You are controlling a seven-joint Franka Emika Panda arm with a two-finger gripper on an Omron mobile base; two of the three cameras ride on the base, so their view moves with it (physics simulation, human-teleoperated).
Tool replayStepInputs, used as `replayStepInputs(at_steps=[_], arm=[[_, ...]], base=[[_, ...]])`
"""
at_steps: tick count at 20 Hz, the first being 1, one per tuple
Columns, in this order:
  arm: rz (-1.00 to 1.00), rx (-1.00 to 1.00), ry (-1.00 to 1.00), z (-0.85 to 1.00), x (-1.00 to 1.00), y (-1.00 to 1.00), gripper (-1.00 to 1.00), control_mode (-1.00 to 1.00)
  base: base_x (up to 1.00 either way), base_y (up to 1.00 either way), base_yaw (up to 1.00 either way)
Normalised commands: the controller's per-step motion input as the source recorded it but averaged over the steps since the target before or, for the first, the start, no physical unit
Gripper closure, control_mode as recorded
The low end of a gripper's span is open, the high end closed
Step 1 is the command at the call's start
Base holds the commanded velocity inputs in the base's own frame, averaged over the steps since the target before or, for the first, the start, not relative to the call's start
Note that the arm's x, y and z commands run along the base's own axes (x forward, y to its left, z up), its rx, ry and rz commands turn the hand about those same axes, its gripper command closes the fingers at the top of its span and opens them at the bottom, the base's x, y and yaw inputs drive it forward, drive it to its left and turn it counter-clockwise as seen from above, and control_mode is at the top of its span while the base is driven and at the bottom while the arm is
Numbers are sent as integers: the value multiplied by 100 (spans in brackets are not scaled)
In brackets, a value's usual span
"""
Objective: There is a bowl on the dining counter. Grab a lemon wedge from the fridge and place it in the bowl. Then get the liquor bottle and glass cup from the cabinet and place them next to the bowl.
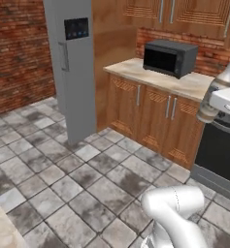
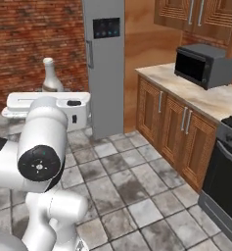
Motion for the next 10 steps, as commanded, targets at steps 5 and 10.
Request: replayStepInputs(at_steps=[5, 10], arm=[[0, 0, 0, 0, 0, 0, 100, 100], [0, 0, 0, 0, 0, 0, 100, 100]], base=[[-95, -41, 35], [-43, -97, 29]])
